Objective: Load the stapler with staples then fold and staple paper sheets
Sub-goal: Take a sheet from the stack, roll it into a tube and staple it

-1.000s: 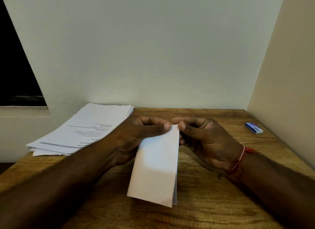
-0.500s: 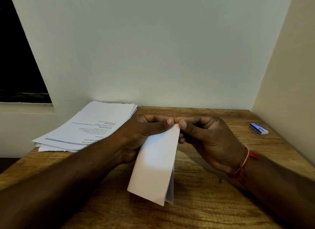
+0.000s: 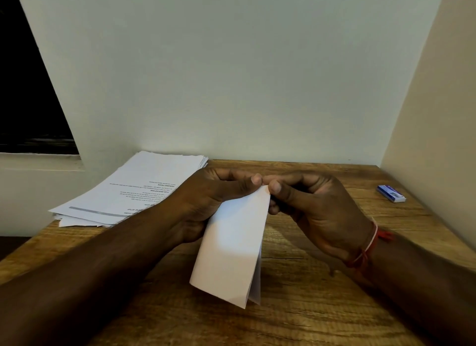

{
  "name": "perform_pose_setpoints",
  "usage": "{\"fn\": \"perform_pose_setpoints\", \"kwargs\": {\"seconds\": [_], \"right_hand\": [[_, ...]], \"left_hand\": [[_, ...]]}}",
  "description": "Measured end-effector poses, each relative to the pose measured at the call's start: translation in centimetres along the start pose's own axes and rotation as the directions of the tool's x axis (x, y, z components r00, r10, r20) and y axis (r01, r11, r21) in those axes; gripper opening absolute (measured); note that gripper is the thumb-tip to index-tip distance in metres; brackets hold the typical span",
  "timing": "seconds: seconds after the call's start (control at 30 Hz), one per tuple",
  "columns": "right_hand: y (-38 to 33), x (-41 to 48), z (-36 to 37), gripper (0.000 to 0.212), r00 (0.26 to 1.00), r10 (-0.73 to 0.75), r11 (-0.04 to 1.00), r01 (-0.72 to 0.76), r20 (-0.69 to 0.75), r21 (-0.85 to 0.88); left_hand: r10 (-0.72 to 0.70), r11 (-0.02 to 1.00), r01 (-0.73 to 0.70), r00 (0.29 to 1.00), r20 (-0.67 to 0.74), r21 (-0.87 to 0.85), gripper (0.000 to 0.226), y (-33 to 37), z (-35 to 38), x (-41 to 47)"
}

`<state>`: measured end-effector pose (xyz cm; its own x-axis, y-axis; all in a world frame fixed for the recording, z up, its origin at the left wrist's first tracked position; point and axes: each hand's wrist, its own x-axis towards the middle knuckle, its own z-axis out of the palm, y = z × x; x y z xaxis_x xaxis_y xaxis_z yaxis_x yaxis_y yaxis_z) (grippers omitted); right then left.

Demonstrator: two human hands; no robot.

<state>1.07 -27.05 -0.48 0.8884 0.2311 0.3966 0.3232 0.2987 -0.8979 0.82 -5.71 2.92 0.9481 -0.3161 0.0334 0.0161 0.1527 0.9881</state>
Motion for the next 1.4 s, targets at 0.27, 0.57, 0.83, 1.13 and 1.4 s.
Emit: {"fn": "perform_pose_setpoints", "kwargs": {"seconds": [0.27, 0.57, 0.83, 1.13, 1.4], "right_hand": [[0.0, 0.1, 0.0, 0.040, 0.993, 0.003, 0.997, -0.012, -0.116, -0.080], [-1.2, -0.3, 0.4, 0.025, 0.970, -0.229, 0.911, 0.184, -0.081, -0.370], [-1.9, 0.2, -0.8, 0.026, 0.939, -0.310, 0.909, 0.248, -0.148, -0.334], [-2.1, 0.3, -1.6, 0.014, 0.923, -0.362, 0.864, 0.279, -0.132, -0.419], [-2.4, 0.3, -1.9, 0.008, 0.911, -0.399, 0.833, 0.311, -0.108, -0.457]], "left_hand": [[0.338, 0.878, -0.229, 0.918, -0.206, 0.419, 0.015, -0.1, -0.6, 0.4], [0.828, 0.317, -0.590, 0.555, 0.087, 0.743, 0.014, 0.3, -0.3, -1.0], [0.819, 0.392, -0.608, 0.572, 0.038, 0.690, 0.035, 0.2, -0.9, -0.4], [0.756, 0.397, -0.600, 0.643, 0.124, 0.694, 0.024, -0.4, -1.6, 0.8], [0.771, 0.444, -0.622, 0.632, 0.080, 0.645, 0.021, -0.2, -1.7, 0.7]]}}
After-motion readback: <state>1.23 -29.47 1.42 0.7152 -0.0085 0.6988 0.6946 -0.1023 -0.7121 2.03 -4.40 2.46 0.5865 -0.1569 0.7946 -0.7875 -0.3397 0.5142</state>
